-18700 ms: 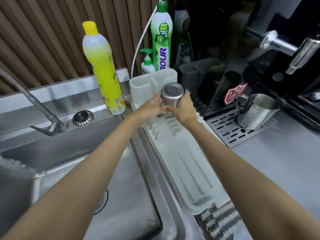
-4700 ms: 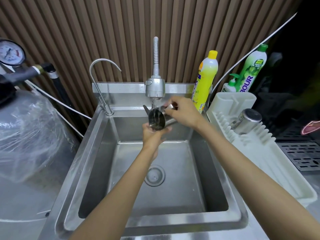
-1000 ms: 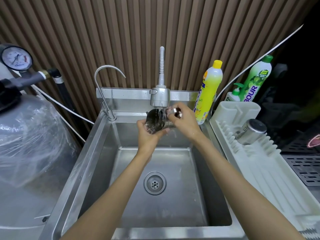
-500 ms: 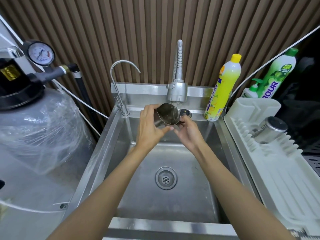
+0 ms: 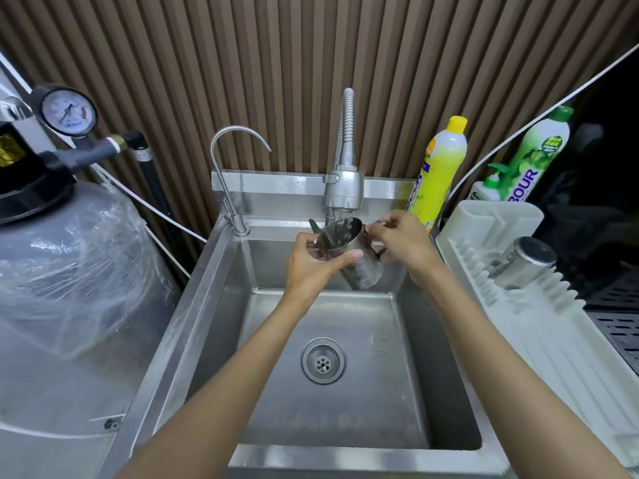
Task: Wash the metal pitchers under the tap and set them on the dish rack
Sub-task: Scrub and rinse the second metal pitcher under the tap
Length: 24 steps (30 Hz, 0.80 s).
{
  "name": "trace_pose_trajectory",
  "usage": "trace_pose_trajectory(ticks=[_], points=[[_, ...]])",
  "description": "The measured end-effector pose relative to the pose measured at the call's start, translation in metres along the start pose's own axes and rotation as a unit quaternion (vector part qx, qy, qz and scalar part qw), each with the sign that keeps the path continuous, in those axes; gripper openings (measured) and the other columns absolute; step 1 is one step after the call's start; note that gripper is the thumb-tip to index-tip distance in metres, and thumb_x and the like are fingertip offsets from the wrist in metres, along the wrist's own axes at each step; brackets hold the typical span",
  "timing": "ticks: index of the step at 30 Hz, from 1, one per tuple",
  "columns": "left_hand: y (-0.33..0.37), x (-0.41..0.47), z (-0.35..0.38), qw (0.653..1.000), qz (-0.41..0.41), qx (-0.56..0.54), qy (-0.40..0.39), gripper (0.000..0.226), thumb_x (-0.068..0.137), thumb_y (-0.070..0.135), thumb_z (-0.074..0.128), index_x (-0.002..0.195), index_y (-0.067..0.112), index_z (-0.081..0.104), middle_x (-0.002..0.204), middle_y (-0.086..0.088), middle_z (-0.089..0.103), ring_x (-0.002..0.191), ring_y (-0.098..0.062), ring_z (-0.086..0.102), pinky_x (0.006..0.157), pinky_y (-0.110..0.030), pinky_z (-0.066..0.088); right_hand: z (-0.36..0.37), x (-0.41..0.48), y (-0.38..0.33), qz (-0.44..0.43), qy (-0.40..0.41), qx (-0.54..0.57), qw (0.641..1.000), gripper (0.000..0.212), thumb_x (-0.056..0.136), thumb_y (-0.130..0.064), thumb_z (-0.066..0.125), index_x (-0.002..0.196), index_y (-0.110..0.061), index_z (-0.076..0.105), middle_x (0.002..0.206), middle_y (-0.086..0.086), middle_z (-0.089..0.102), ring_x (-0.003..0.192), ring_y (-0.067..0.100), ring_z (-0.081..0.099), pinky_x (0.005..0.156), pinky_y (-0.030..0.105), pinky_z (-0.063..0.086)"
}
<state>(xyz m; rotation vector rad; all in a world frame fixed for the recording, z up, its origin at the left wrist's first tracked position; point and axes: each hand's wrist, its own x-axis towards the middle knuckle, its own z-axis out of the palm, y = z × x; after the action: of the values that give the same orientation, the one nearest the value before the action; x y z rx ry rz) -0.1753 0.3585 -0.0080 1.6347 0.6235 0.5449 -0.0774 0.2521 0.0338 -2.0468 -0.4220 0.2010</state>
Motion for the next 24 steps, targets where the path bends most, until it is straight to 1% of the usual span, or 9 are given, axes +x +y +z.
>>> trace_pose_trajectory(ticks=[2,4,6,9,11,14,18,20,24], points=[[-0.001,0.001,0.003,0.999,-0.009,-0.040,-0.008,0.054,0.057,0.020,0.088,0.095,0.012,0.051,0.087,0.002,0.066,0.081,-0.006,0.062,0.064,-0.005,0.046,-0.004,-0.001,-0.010,-0.046,0.025,-0.048,0.997,0.027,0.082,-0.015,0.063,0.061,-0.020,0.047,0.068,0.002,0.056,0.074,0.025,0.056,0.069,0.037,0.049],[-0.003,0.004,0.003,0.996,-0.016,-0.088,-0.004,0.057,0.057,0.014,0.088,0.099,0.011,0.049,0.094,-0.004,0.068,0.087,-0.012,0.065,0.074,-0.013,0.050,-0.005,0.000,-0.017,-0.089,0.013,-0.044,0.995,0.018,0.083,-0.014,0.063,0.067,-0.017,0.055,0.070,-0.002,0.058,0.074,0.021,0.055,0.068,0.030,0.043],[-0.003,0.007,0.003,0.993,-0.014,-0.119,0.009,0.060,0.056,0.008,0.087,0.101,0.011,0.047,0.099,-0.008,0.067,0.093,-0.015,0.065,0.079,-0.017,0.051,-0.004,0.002,-0.019,-0.113,-0.018,0.002,0.993,0.019,0.084,-0.012,0.064,0.068,-0.021,0.057,0.073,-0.002,0.060,0.077,0.019,0.057,0.071,0.029,0.043],[-0.001,0.012,0.002,0.990,0.022,-0.125,0.054,0.065,0.053,-0.001,0.086,0.100,0.012,0.044,0.098,-0.004,0.063,0.092,-0.013,0.063,0.082,-0.013,0.050,0.004,0.006,-0.012,-0.107,-0.067,0.142,0.982,0.026,0.086,-0.001,0.059,0.069,-0.021,0.053,0.072,-0.004,0.058,0.076,0.016,0.058,0.069,0.022,0.045],[0.002,0.014,0.001,0.989,0.073,-0.093,0.091,0.068,0.050,0.001,0.088,0.101,0.014,0.045,0.098,0.000,0.061,0.092,-0.012,0.060,0.083,-0.008,0.045,0.012,0.008,-0.003,-0.063,-0.089,0.314,0.943,0.027,0.088,0.005,0.051,0.070,-0.014,0.052,0.073,-0.005,0.060,0.072,0.011,0.059,0.068,0.020,0.047],[0.008,0.013,-0.005,0.977,0.182,0.039,0.104,0.071,0.050,0.012,0.089,0.111,0.010,0.052,0.107,0.003,0.057,0.098,-0.008,0.052,0.084,0.001,0.034,0.030,0.009,0.015,0.025,-0.122,0.536,0.835,0.025,0.091,0.006,0.041,0.072,-0.008,0.049,0.078,0.001,0.066,0.077,0.013,0.059,0.069,0.026,0.052],[0.009,0.008,-0.015,0.956,0.263,0.119,0.059,0.071,0.054,0.010,0.088,0.116,0.005,0.053,0.107,-0.001,0.052,0.095,-0.004,0.049,0.082,0.004,0.033,0.047,-0.005,0.030,0.109,-0.139,0.642,0.746,0.023,0.092,0.000,0.038,0.073,-0.009,0.049,0.085,0.007,0.060,0.085,0.019,0.056,0.059,0.026,0.055],[0.009,0.007,-0.018,0.949,0.267,0.163,0.044,0.072,0.054,0.019,0.088,0.117,0.009,0.054,0.107,-0.002,0.053,0.093,-0.002,0.047,0.079,0.004,0.032,0.051,-0.009,0.037,0.129,-0.139,0.638,0.747,0.023,0.093,-0.001,0.039,0.074,-0.010,0.049,0.083,0.007,0.057,0.079,0.017,0.059,0.063,0.027,0.057],[0.013,0.001,-0.016,0.946,0.239,0.217,0.041,0.073,0.053,0.041,0.086,0.114,0.016,0.054,0.104,0.004,0.052,0.088,0.000,0.047,0.073,-0.009,0.036,0.046,-0.017,0.045,0.126,-0.145,0.542,0.818,0.017,0.093,-0.006,0.041,0.081,-0.007,0.052,0.075,0.009,0.060,0.060,0.013,0.061,0.079,0.045,0.056]])
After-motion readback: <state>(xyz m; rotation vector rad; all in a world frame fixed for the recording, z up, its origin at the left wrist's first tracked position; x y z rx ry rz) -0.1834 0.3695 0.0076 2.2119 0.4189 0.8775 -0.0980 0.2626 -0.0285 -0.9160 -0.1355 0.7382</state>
